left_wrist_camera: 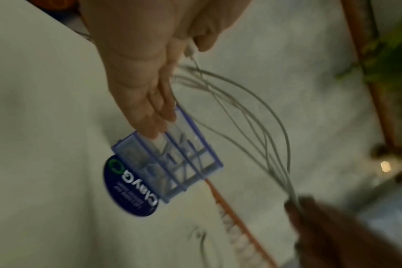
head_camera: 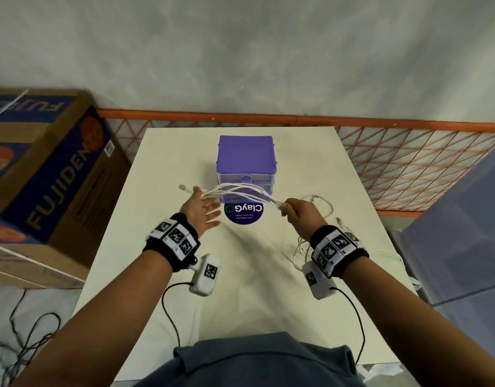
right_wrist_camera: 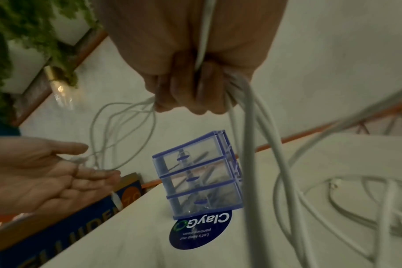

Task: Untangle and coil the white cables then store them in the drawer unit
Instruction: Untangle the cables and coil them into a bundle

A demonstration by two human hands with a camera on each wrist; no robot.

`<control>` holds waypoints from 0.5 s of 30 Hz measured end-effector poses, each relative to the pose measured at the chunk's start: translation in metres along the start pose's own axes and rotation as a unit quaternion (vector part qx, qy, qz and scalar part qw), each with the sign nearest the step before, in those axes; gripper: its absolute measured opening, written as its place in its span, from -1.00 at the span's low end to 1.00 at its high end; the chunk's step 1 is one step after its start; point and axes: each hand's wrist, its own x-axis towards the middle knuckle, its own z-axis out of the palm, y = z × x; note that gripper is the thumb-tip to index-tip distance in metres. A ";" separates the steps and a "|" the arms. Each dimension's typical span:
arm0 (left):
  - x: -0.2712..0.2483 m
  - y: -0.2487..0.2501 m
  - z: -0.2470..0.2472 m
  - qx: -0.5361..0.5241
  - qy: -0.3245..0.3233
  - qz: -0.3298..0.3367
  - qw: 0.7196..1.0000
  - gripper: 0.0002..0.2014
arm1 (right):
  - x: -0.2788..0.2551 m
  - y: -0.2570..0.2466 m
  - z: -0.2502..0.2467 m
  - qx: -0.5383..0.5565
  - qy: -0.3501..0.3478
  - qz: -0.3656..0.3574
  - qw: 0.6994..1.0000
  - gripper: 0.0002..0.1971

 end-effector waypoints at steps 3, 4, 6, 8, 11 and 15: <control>-0.019 -0.010 0.013 0.187 -0.066 -0.004 0.980 -0.48 | 0.003 -0.002 0.001 -0.054 -0.017 0.006 0.998 -0.71; -0.028 -0.010 0.021 0.234 -0.070 0.035 0.969 -0.60 | 0.003 -0.005 0.001 -0.074 -0.026 0.008 0.997 -0.71; -0.039 -0.011 0.034 0.373 -0.054 0.203 0.904 -0.85 | 0.001 -0.012 0.004 -0.100 -0.050 -0.003 0.994 -0.70; -0.043 -0.010 0.048 0.607 -0.042 0.354 0.710 -0.43 | -0.003 -0.024 0.008 -0.106 -0.074 -0.031 0.991 -0.70; -0.043 -0.005 0.073 0.731 -0.061 0.347 0.584 -0.20 | -0.003 -0.038 0.008 -0.106 -0.095 -0.068 0.987 -0.72; -0.033 0.004 0.079 0.642 -0.115 0.289 0.701 -0.60 | -0.001 -0.036 -0.009 -0.066 -0.061 -0.105 0.990 -0.75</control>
